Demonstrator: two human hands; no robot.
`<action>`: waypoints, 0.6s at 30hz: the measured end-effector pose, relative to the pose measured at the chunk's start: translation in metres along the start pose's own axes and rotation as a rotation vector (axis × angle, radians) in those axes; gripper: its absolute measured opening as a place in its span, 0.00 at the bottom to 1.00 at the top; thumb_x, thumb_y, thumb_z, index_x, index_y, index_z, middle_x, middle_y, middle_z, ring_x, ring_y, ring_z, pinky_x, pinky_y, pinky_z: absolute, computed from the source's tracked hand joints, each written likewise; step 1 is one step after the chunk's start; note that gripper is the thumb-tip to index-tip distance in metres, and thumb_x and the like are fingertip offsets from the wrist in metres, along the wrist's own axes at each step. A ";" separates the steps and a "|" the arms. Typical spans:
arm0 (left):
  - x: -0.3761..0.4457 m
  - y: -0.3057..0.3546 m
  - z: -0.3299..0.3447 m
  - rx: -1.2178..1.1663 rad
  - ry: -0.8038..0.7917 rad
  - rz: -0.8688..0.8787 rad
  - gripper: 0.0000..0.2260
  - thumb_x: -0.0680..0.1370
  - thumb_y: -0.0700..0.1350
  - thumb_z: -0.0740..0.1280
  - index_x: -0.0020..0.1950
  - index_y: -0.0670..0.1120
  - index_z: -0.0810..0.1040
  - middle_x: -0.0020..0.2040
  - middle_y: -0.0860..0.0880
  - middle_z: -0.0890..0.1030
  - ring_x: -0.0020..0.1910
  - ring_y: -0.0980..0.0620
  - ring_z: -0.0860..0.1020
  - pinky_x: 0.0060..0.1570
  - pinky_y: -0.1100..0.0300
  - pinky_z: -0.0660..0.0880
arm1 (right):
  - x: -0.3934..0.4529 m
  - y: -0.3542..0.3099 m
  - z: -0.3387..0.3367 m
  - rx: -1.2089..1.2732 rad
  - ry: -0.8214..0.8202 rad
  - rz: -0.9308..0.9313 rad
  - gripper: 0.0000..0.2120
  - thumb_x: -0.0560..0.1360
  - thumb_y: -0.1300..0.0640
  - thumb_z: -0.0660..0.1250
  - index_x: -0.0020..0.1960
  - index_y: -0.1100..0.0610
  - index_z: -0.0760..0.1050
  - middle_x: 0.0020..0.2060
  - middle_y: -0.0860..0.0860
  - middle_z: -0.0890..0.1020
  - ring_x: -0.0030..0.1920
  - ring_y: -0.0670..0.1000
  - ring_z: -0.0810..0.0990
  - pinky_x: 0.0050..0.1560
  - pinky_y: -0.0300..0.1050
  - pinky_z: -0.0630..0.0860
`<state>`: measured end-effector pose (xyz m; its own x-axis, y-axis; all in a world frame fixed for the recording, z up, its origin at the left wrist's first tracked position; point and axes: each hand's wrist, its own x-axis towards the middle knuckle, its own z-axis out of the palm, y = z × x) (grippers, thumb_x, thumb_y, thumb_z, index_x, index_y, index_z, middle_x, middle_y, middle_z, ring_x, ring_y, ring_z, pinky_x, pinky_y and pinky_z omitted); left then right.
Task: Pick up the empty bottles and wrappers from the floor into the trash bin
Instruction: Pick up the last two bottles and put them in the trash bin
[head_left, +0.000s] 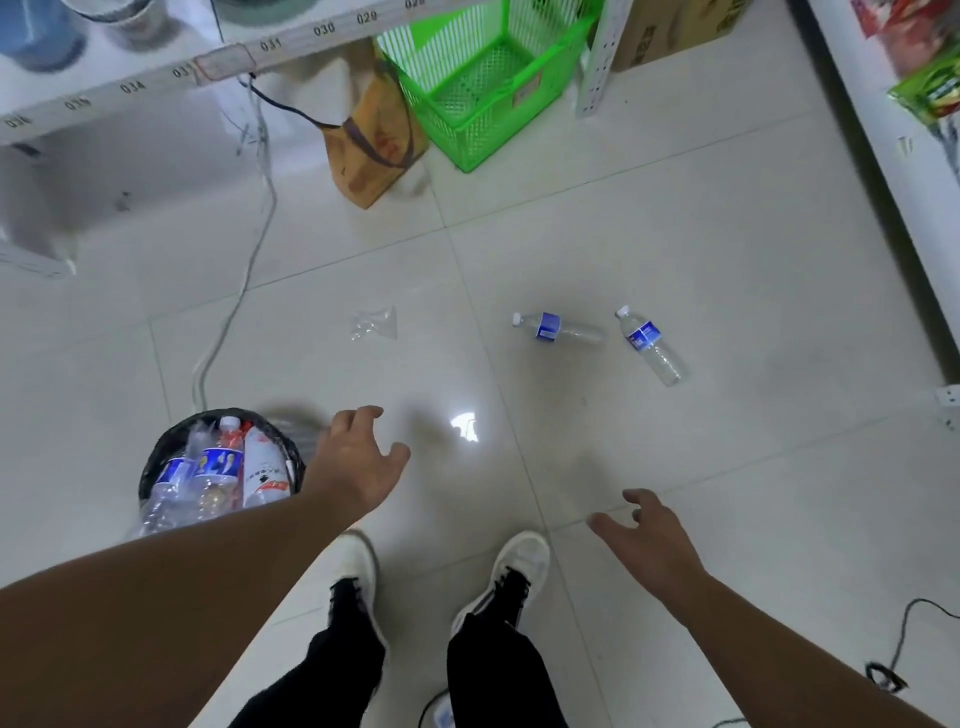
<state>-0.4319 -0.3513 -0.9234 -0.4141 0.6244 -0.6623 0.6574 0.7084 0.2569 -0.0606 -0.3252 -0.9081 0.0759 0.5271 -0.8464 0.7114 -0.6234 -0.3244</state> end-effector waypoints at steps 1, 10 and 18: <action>0.003 0.000 -0.002 0.004 0.000 0.003 0.29 0.79 0.56 0.68 0.80 0.52 0.69 0.78 0.46 0.69 0.77 0.41 0.67 0.74 0.44 0.68 | 0.002 -0.004 0.000 -0.006 -0.004 -0.001 0.38 0.77 0.41 0.77 0.81 0.52 0.68 0.76 0.59 0.74 0.72 0.59 0.77 0.60 0.49 0.73; 0.080 -0.008 -0.027 -0.030 -0.026 -0.038 0.30 0.80 0.55 0.67 0.81 0.51 0.68 0.77 0.46 0.69 0.75 0.41 0.69 0.73 0.45 0.69 | 0.033 -0.066 0.023 -0.064 -0.093 0.017 0.35 0.78 0.45 0.78 0.80 0.55 0.71 0.76 0.61 0.76 0.75 0.58 0.77 0.64 0.49 0.72; 0.192 -0.019 -0.051 0.074 -0.066 -0.042 0.33 0.74 0.61 0.64 0.80 0.56 0.67 0.77 0.50 0.69 0.74 0.43 0.69 0.66 0.41 0.72 | 0.116 -0.147 0.033 -0.156 -0.035 0.052 0.36 0.75 0.45 0.81 0.78 0.52 0.73 0.72 0.60 0.78 0.72 0.57 0.78 0.66 0.51 0.73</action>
<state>-0.5561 -0.2280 -1.0190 -0.4014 0.5695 -0.7173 0.6857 0.7061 0.1769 -0.1798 -0.1914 -0.9724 0.0932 0.4744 -0.8753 0.8072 -0.5507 -0.2126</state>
